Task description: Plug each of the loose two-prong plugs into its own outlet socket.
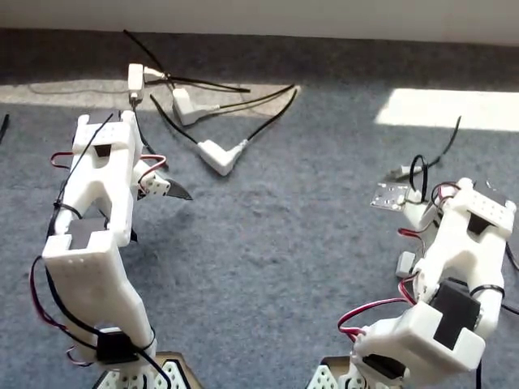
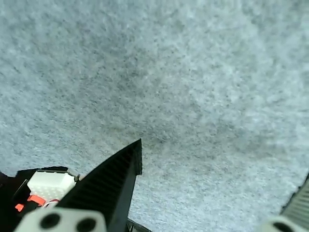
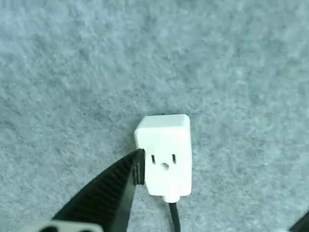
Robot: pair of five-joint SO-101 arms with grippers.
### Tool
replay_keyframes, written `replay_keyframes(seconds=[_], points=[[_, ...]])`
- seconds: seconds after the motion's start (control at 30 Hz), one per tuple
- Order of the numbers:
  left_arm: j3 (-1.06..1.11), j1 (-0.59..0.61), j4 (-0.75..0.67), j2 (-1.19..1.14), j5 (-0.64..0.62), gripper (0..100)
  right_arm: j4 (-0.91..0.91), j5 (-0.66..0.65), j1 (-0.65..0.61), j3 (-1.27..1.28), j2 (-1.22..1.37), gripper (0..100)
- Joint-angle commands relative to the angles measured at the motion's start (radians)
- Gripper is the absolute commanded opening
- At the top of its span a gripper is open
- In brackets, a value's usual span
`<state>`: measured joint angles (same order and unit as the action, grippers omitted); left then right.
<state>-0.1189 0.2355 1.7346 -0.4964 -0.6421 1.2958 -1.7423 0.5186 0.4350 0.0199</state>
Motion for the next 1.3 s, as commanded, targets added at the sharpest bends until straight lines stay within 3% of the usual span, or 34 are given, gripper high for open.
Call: replay_keyframes(seconds=[0.0, 0.17, 0.4, 0.8, 1.13, 1.27], points=[[0.001, -0.005, 0.003, 0.005, 0.005, 48, -0.005, -0.012, -0.015, -0.084, -0.048, 49.2], [0.001, -0.005, 0.003, 0.005, 0.005, 48, -0.030, -0.012, -0.002, -0.085, -0.042, 49.2], [0.001, -0.005, 0.003, 0.005, 0.005, 48, -0.251, -0.014, 0.004, 0.130, -0.044, 49.2], [0.001, -0.005, 0.002, 0.005, 0.005, 48, -0.257, -0.015, 0.079, 0.206, -0.051, 49.2], [0.001, -0.005, 0.000, 0.005, 0.002, 48, 0.059, -0.015, 0.097, 0.205, -0.053, 49.2], [0.001, -0.005, 0.002, 0.005, 0.002, 48, 0.036, -0.014, 0.097, 0.205, -0.048, 49.1]])
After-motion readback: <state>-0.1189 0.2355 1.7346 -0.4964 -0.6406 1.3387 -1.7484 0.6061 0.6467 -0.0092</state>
